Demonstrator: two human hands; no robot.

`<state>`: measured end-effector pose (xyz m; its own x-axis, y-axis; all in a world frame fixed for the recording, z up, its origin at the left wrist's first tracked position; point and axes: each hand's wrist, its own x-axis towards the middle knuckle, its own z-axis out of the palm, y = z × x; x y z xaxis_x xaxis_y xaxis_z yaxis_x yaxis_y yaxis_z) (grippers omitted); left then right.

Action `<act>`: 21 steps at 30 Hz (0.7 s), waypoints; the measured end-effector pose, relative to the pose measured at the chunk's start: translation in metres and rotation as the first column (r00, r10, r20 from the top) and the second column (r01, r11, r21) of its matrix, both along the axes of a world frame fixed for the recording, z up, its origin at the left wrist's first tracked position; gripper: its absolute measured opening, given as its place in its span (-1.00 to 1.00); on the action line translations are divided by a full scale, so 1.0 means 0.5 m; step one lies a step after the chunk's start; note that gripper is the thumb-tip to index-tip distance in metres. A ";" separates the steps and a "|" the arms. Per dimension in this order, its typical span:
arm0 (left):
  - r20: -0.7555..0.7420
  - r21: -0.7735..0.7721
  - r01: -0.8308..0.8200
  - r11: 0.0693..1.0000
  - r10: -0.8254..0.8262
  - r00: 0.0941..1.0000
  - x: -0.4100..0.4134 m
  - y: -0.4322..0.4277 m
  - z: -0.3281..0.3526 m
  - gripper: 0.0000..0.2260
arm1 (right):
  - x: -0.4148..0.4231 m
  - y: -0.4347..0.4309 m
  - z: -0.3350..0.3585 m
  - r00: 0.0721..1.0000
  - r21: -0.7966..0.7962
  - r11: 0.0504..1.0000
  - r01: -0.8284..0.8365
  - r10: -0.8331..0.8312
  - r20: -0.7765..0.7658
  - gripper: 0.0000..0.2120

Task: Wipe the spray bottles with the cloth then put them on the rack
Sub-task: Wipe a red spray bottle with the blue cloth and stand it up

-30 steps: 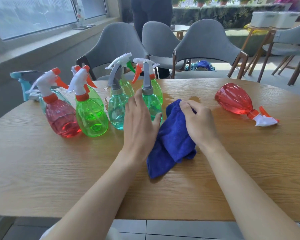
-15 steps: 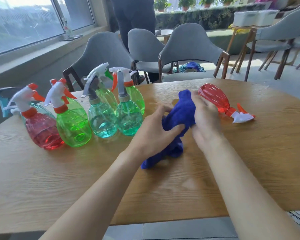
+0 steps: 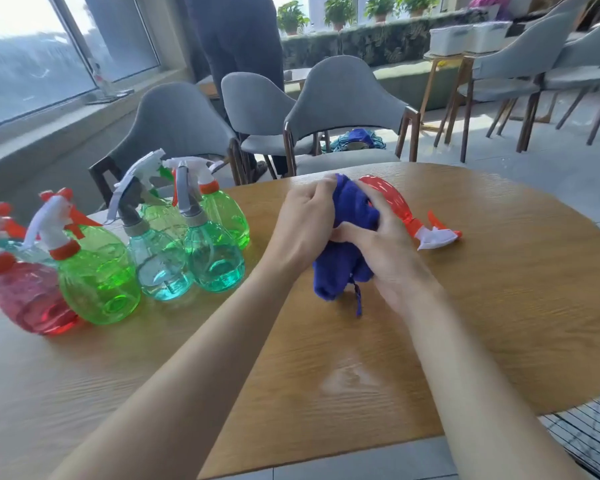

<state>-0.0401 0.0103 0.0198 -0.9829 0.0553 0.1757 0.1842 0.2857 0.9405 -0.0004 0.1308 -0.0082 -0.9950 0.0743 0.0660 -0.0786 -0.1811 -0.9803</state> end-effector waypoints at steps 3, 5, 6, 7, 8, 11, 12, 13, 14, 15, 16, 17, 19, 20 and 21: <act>-0.048 -0.151 -0.059 0.987 0.053 0.997 -0.033 0.033 -0.014 -0.69 | -0.013 0.038 -0.006 0.956 -0.064 0.958 0.280 -0.272 0.111 -0.58; -0.145 -0.287 -0.063 0.956 0.021 0.989 -0.052 0.050 -0.020 -0.68 | -0.016 0.069 -0.009 0.916 -0.214 0.896 0.389 -0.351 0.197 -0.76; -0.203 -0.382 -0.038 0.923 -0.044 0.978 -0.065 0.058 -0.025 -0.54 | -0.016 0.082 -0.010 0.903 -0.265 0.869 0.419 -0.367 0.224 -0.81; -0.242 -0.492 -0.006 0.871 -0.130 0.962 -0.078 0.070 -0.032 -0.40 | -0.015 0.095 -0.012 0.892 -0.279 0.853 0.441 -0.384 0.237 -0.83; -0.266 -0.606 0.014 0.796 -0.218 0.939 -0.093 0.087 -0.039 -0.30 | -0.016 0.107 -0.017 0.884 -0.270 0.847 0.458 -0.401 0.240 -0.84; -0.253 -0.860 -0.017 0.510 -0.398 0.882 -0.144 0.118 -0.056 -0.24 | -0.021 0.119 -0.027 0.874 -0.219 0.852 0.475 -0.428 0.230 -0.89; -0.215 -0.901 -0.015 0.433 -0.417 0.883 -0.155 0.124 -0.058 -0.24 | -0.023 0.120 -0.028 0.876 -0.203 0.859 0.470 -0.426 0.226 -0.90; -0.192 -0.927 -0.024 0.374 -0.419 0.888 -0.164 0.129 -0.060 -0.24 | -0.026 0.121 -0.029 0.878 -0.192 0.864 0.465 -0.422 0.226 -0.90; -0.198 -0.944 -0.057 0.324 -0.420 0.886 -0.170 0.132 -0.063 -0.23 | -0.027 0.122 -0.029 0.882 -0.190 0.868 0.459 -0.418 0.219 -0.90; -0.223 -0.953 -0.107 0.283 -0.416 0.881 -0.175 0.133 -0.065 -0.23 | -0.031 0.123 -0.030 0.885 -0.192 0.870 0.454 -0.415 0.212 -0.88; -0.256 -0.953 -0.160 0.256 -0.407 0.877 -0.176 0.132 -0.066 -0.22 | -0.032 0.124 -0.031 0.889 -0.194 0.873 0.447 -0.410 0.203 -0.83; -0.281 -0.950 -0.197 0.241 -0.392 0.876 -0.178 0.130 -0.066 -0.23 | -0.034 0.123 -0.032 0.893 -0.196 0.876 0.441 -0.405 0.197 -0.79; -0.313 -0.941 -0.235 0.242 -0.366 0.877 -0.182 0.122 -0.069 -0.30 | -0.036 0.121 -0.036 0.902 -0.206 0.882 0.424 -0.390 0.187 -0.80; -0.319 -0.938 -0.236 0.254 -0.361 0.877 -0.182 0.114 -0.073 -0.33 | -0.035 0.119 -0.037 0.906 -0.205 0.887 0.415 -0.381 0.184 -0.85; -0.316 -0.934 -0.220 0.280 -0.363 0.877 -0.181 0.105 -0.076 -0.34 | -0.034 0.115 -0.037 0.910 -0.203 0.892 0.404 -0.371 0.184 -0.88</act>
